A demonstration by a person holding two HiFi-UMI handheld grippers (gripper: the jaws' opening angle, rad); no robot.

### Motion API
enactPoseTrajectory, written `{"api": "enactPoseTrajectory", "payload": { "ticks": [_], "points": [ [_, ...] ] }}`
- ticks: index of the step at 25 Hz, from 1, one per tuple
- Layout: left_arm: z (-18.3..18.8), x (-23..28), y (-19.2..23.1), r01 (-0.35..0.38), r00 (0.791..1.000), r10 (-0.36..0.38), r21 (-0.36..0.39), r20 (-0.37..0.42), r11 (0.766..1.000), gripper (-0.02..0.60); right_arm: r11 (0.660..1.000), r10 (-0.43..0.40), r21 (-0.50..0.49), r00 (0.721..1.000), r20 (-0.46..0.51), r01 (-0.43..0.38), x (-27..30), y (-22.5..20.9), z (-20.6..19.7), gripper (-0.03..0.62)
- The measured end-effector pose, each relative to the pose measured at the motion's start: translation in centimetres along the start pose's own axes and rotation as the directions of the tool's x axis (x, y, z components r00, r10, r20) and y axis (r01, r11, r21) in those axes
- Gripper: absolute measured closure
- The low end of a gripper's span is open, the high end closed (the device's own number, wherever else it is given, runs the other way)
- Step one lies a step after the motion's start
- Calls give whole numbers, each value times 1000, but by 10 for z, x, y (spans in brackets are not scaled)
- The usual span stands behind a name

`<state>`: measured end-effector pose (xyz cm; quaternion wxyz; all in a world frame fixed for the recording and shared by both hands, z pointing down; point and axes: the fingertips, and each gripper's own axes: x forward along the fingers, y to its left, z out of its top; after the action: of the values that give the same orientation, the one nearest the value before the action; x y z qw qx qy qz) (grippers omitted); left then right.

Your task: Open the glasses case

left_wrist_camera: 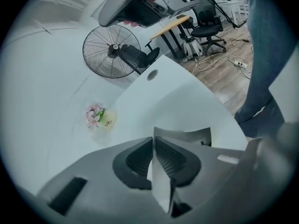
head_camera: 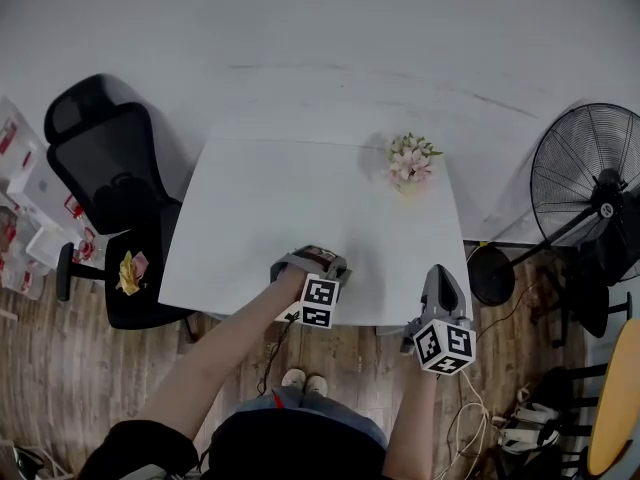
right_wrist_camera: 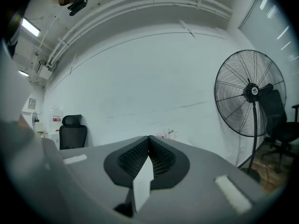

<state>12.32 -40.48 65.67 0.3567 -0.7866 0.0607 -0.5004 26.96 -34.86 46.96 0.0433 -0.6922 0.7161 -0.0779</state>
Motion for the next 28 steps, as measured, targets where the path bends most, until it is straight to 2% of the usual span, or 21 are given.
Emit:
{"api": "enactPoseTrajectory", "payload": {
  "ticks": [8, 16, 19, 21, 23, 25, 27, 28],
  "points": [
    [-2, 7, 6, 8, 1000, -8, -5, 2, 1000, 546, 1000, -2, 4, 1000, -5, 2, 7, -1, -1, 583],
    [0, 0, 6, 1, 999, 1, -53, 33, 999, 528, 1000, 14, 5, 1000, -8, -14, 12, 4, -3, 583],
    [1, -9, 8, -6, 998, 12, -92, 58, 996, 508, 1000, 24, 6, 1000, -9, -24, 14, 8, -3, 583],
    [4, -20, 15, -30, 995, 43, -142, 89, 989, 520, 999, 32, 6, 999, -9, -32, 15, 10, -3, 583],
    [7, -34, 26, -58, 989, 83, -203, 119, 978, 520, 999, 42, 8, 999, -8, -42, 17, 14, -3, 583],
    [8, -48, 40, -82, 980, 128, -281, 151, 956, 526, 999, 53, 10, 999, -5, -53, 19, 18, -3, 583],
    [7, -64, 56, -102, 966, 185, -391, 181, 915, 539, 998, 67, 11, 998, -1, -67, 21, 24, -1, 583],
    [5, -73, 66, -111, 956, 221, -455, 195, 884, 544, 997, 74, 11, 997, 1, -74, 22, 27, -1, 583]
  ]
}}
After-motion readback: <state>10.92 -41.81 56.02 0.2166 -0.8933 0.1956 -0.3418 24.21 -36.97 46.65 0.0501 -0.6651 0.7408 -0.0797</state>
